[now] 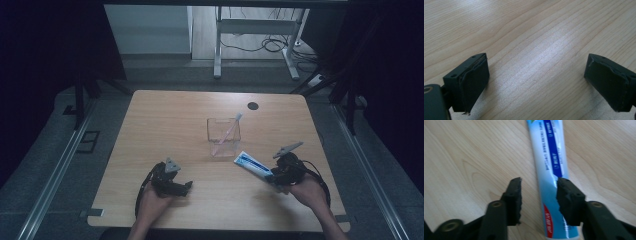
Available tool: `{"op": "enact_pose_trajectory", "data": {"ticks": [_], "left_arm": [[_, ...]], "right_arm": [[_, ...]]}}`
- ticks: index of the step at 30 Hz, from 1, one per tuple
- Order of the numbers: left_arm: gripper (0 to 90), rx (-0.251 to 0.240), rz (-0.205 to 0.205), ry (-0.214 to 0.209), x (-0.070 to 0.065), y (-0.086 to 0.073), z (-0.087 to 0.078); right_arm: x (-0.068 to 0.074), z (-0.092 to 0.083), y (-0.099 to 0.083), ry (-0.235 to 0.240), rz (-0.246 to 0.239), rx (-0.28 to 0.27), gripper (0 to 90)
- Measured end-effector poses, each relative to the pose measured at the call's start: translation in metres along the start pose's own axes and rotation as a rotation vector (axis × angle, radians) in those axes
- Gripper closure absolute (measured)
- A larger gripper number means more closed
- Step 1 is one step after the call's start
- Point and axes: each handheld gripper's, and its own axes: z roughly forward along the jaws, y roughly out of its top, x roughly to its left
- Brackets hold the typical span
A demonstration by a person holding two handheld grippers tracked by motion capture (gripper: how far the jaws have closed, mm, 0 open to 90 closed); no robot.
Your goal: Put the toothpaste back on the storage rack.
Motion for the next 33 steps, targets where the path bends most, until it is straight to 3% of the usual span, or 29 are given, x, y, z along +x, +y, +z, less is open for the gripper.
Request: {"op": "enact_pose_trajectory", "data": {"ticks": [7, 14, 23, 33], "left_arm": [[5.9, 0.0, -0.004, 0.0, 0.0, 0.0, 0.0], [5.9, 0.0, -0.003, 0.0, 0.0, 0.0, 0.0], [5.9, 0.0, -0.006, -0.001, 0.0, 0.0, 0.0], [5.9, 0.0, -0.006, -0.001, 0.0, 0.0, 0.0]], "right_arm": [[-0.003, 0.005, 0.011, -0.004, -0.032, 0.074, 40.1], [-0.005, 0.014, 0.023, -0.034, -0.034, 0.112, 25.1], [-0.005, 0.028, 0.034, -0.061, -0.099, 0.182, 20.1], [-0.008, 0.044, 0.041, -0.067, -0.093, 0.259, 19.6]]}}
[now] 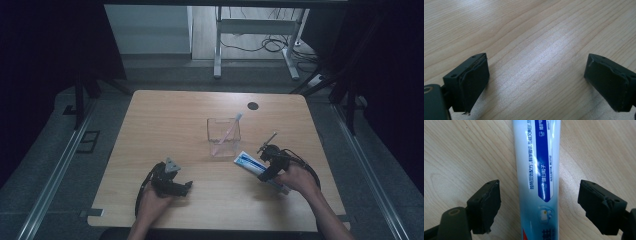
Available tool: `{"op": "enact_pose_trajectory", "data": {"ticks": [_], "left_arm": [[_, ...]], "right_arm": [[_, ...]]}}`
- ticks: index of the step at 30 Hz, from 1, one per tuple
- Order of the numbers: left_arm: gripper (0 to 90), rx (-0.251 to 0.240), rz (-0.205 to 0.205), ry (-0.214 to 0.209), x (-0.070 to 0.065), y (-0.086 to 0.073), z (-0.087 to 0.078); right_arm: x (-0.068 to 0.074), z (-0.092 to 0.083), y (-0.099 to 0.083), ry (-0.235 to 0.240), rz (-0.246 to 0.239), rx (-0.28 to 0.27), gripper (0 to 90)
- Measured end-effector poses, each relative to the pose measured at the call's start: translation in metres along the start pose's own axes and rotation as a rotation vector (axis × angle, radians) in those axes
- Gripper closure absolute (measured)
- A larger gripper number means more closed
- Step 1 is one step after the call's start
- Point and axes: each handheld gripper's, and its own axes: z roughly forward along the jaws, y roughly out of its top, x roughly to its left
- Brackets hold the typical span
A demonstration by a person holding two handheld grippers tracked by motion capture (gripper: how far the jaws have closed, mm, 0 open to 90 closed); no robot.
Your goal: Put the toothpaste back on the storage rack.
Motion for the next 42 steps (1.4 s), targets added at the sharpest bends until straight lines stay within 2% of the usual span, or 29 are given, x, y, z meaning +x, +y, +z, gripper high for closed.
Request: {"op": "enact_pose_trajectory", "data": {"ticks": [2, 5, 8, 13, 15, 21, 25, 27, 30, 37, 42], "left_arm": [[5.9, 0.0, 0.0, 0.0, 0.0, 0.0, 0.0], [5.9, 0.0, 0.0, 0.0, 0.0, 0.0, 0.0], [5.8, 0.0, 0.001, 0.0, 0.0, 0.0, 0.0], [5.9, 0.0, 0.001, 0.0, 0.0, 0.0, 0.0], [5.9, 0.0, 0.001, 0.0, 0.0, 0.0, 0.0], [5.9, 0.0, 0.002, 0.0, 0.0, 0.0, 0.0], [5.8, 0.0, 0.0, 0.0, 0.0, 0.0, 0.0], [5.9, 0.0, 0.0, 0.0, 0.0, 0.0, 0.0], [5.9, 0.0, 0.0, 0.0, 0.0, 0.0, 0.0], [5.8, 0.0, 0.0, 0.0, 0.0, 0.0, 0.0], [5.9, 0.0, 0.0, 0.0, 0.0, 0.0, 0.0]], "right_arm": [[-0.001, 0.003, 0.001, 0.02, 0.005, 0.015, 20.6], [-0.001, 0.008, 0.004, 0.019, 0.009, 0.05, 22.9], [-0.001, 0.012, 0.007, 0.003, 0.005, 0.071, 31.2], [-0.003, 0.014, 0.012, 0.028, 0.01, 0.112, 44.1], [-0.004, 0.016, 0.013, 0.034, 0.012, 0.138, 47.2], [-0.006, 0.018, 0.017, 0.054, 0.017, 0.17, 50.6], [-0.005, 0.016, 0.02, 0.04, 0.023, 0.192, 59.4], [-0.004, 0.013, 0.021, 0.039, 0.033, 0.191, 65.8], [-0.005, 0.01, 0.02, 0.044, 0.046, 0.182, 69.5], [-0.004, 0.005, 0.012, 0.048, 0.03, 0.148, 71.8], [-0.005, -0.005, 0.005, 0.063, 0.044, 0.079, 72.0]]}}
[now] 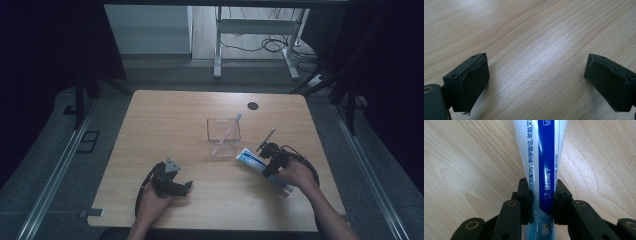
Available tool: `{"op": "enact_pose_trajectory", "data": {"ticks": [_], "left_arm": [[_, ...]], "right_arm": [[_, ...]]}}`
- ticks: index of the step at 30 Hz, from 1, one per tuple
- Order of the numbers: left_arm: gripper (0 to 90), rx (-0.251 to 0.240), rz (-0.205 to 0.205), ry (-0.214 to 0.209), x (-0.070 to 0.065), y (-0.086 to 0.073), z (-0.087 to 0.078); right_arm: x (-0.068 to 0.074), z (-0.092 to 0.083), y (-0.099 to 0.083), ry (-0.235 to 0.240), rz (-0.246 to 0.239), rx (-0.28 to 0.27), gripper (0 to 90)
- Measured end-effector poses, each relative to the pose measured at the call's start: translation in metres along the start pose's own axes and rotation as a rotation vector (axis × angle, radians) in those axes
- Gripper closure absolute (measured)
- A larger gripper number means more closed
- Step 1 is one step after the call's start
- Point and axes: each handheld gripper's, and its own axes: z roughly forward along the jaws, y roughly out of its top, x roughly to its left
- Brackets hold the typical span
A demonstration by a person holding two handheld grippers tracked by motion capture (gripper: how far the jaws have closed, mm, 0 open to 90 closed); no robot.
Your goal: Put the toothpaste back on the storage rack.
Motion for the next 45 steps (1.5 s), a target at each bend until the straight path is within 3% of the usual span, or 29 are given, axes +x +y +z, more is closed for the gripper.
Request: {"op": "enact_pose_trajectory", "data": {"ticks": [6, 45], "left_arm": [[5.9, -0.003, -0.003, 0.0, 0.0, 0.0, 0.0], [5.9, -0.003, 0.001, 0.001, 0.0, 0.0, 0.0]], "right_arm": [[0.001, -0.007, -0.009, 0.026, 0.003, -0.081, 72.1], [0.004, -0.042, -0.03, 0.057, 0.02, -0.382, 72.2]]}}
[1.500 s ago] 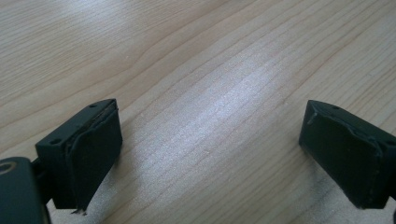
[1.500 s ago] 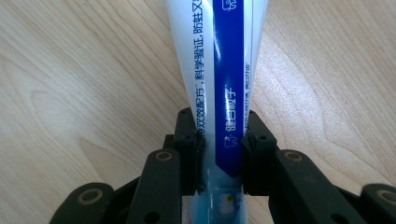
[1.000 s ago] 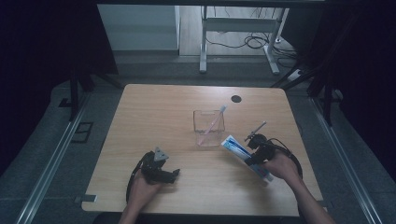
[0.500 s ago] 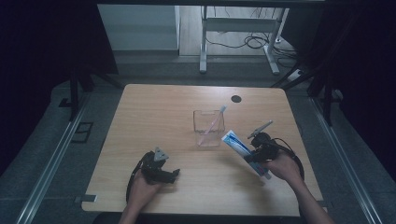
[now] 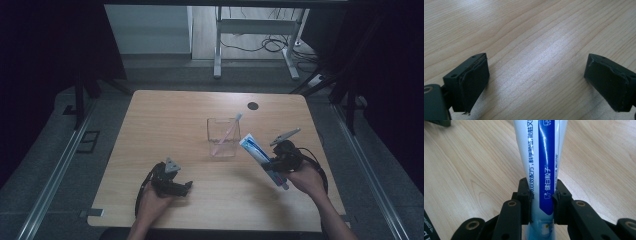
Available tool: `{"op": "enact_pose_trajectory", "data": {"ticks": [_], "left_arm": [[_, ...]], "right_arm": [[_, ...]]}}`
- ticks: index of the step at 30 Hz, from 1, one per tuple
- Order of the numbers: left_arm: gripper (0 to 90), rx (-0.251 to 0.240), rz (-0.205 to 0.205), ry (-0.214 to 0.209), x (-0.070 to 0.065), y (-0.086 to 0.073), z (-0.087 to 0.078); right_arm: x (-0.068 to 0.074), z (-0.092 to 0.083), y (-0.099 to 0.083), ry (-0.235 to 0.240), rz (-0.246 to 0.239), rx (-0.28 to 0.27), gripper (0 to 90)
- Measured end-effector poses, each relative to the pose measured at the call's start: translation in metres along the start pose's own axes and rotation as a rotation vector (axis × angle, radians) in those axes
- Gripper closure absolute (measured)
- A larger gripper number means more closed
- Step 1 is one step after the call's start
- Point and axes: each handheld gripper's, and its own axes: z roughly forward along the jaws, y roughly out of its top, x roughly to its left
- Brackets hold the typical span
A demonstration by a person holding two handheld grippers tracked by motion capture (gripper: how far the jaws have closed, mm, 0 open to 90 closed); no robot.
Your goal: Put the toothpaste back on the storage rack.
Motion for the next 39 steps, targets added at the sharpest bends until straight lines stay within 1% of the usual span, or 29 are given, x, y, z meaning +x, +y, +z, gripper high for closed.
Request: {"op": "enact_pose_trajectory", "data": {"ticks": [3, 7, 27, 39], "left_arm": [[5.9, -0.001, 0.004, 0.0, 0.0, 0.0, 0.0], [5.9, -0.002, 0.002, 0.0, 0.0, 0.0, 0.0], [5.9, 0.001, 0.003, 0.0, 0.0, 0.0, 0.0], [5.9, 0.001, 0.003, 0.0, 0.0, 0.0, 0.0]], "right_arm": [[0.001, -0.002, 0.001, 0.008, 0.0, -0.015, 72.2], [0.002, -0.005, 0.003, 0.001, -0.002, -0.039, 72.2], [0.007, -0.021, 0.016, 0.003, -0.003, -0.221, 72.1], [0.008, -0.026, 0.023, 0.011, 0.02, -0.306, 72.1]]}}
